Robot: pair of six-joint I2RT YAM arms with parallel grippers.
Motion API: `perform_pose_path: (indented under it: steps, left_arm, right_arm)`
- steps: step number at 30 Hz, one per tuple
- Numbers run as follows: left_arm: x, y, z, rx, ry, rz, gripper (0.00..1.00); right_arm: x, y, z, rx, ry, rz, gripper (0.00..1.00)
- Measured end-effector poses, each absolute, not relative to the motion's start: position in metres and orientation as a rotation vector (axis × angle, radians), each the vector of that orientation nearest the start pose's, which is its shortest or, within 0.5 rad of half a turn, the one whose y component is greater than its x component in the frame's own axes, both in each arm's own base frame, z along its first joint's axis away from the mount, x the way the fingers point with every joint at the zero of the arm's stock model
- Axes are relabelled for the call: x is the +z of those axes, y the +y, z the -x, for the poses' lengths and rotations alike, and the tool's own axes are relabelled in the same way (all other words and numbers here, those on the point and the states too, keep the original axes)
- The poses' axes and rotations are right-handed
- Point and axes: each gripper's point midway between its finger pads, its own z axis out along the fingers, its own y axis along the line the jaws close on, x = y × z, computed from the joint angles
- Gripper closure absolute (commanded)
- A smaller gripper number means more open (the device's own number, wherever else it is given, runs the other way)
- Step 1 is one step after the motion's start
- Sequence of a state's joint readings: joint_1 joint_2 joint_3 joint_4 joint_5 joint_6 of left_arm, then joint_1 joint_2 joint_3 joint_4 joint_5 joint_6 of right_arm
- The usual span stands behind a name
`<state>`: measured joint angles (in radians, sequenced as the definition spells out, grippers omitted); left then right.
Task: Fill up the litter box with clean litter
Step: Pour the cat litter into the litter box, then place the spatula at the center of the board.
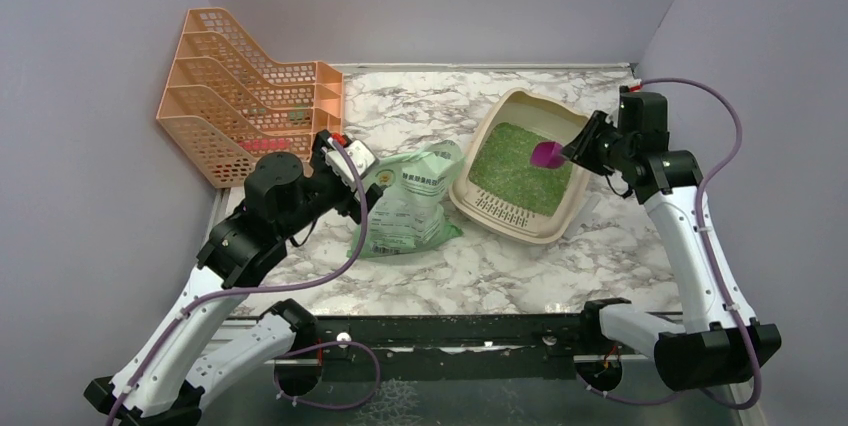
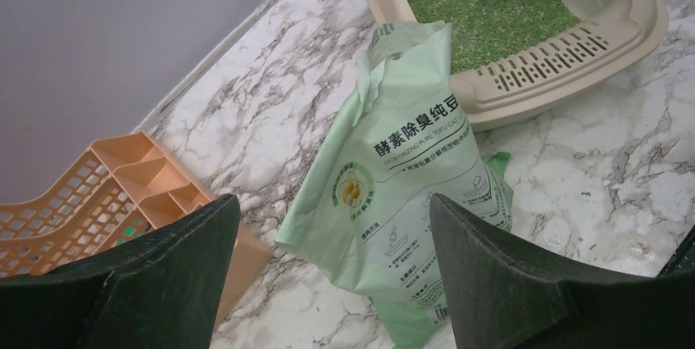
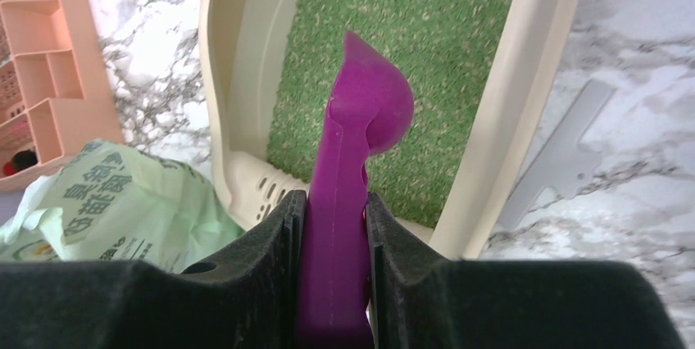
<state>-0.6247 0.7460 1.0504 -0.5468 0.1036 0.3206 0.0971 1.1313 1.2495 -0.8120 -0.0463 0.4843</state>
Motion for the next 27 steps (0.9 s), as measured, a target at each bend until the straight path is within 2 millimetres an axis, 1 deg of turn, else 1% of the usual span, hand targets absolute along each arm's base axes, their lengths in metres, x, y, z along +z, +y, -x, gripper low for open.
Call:
perform_pose_path:
  steps: [4,6,8,11,14,17,19,23,25,27]
  left_arm:
    - [0.324,-0.168,-0.224,-0.316,1.596,-0.895,0.14]
    - [0.326,-0.172,-0.227,-0.324,1.600,-0.887,0.14]
    - [0.330,-0.176,-0.232,-0.338,1.603,-0.869,0.14]
    - [0.328,-0.182,-0.238,-0.364,1.627,-0.844,0.14]
    - [0.324,-0.187,-0.240,-0.392,1.654,-0.829,0.13]
    - [0.327,-0.190,-0.240,-0.417,1.659,-0.814,0.11]
    - [0.332,-0.192,-0.240,-0.433,1.657,-0.799,0.09]
    - [0.339,-0.196,-0.241,-0.472,1.669,-0.757,0.09]
    - [0.342,-0.201,-0.246,-0.494,1.690,-0.731,0.09]
    - [0.341,-0.206,-0.252,-0.511,1.717,-0.714,0.09]
  right_arm:
    - [0.243,0.067,-0.297,0.442,2.237,-0.445,0.99]
    - [0.234,0.069,-0.285,0.475,2.235,-0.463,0.99]
    - [0.231,0.071,-0.278,0.499,2.230,-0.479,0.99]
    - [0.232,0.073,-0.277,0.523,2.212,-0.498,0.99]
    - [0.233,0.076,-0.278,0.560,2.171,-0.508,0.99]
    - [0.231,0.084,-0.270,0.642,2.111,-0.503,0.99]
    - [0.230,0.091,-0.263,0.715,2.079,-0.500,0.99]
    - [0.238,0.113,-0.256,0.906,2.009,-0.475,0.99]
    - [0.241,0.123,-0.255,0.998,1.983,-0.455,0.99]
    - [0.243,0.131,-0.252,1.069,1.960,-0.440,0.99]
